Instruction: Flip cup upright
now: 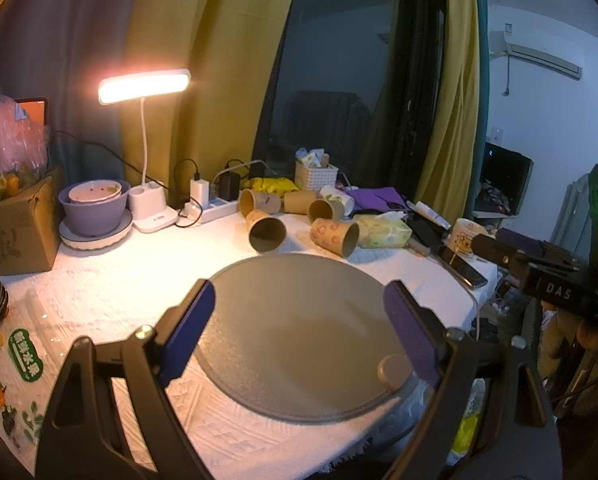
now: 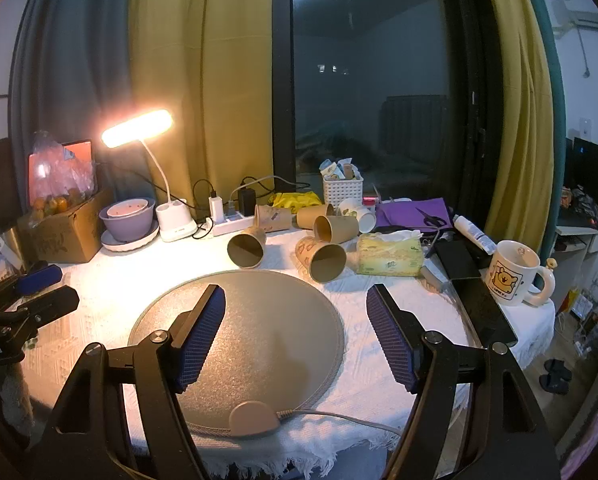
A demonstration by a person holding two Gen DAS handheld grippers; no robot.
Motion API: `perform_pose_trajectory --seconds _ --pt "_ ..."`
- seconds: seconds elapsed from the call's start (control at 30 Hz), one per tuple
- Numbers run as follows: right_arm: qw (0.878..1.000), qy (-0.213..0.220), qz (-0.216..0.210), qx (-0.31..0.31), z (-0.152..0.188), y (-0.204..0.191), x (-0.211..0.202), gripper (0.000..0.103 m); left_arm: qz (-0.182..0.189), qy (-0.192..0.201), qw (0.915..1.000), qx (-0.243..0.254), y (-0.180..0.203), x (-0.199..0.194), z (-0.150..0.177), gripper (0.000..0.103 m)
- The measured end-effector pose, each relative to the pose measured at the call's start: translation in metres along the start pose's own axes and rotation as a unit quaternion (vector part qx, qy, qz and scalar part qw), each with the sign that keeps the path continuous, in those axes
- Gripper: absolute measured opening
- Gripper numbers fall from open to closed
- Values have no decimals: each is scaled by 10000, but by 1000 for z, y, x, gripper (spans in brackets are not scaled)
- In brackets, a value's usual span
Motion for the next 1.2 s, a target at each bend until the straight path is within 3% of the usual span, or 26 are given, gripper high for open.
perform_pose_trajectory --seconds 0.53,0.77,1.2 --pt "10000 5 -23 -46 -3 -2 1 76 28 -17 9999 129 5 7 -5 87" --pt "9999 -73 -48 -96 -10 2 18 76 243 -303 9984 399 23 43 -26 87" --pt "9992 -387 26 123 -52 67 79 76 324 -835 9945 539 44 124 -80 87"
Point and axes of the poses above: each gripper's, at about its wrist camera, not at the fingertips, and x roughly the way its jaws point, y to its right, z to its underside, the point moved 8 cm from there along x, roughly the way its jaws point, and after that the axes turned 15 degrees about -y, right-handed, at the moved point
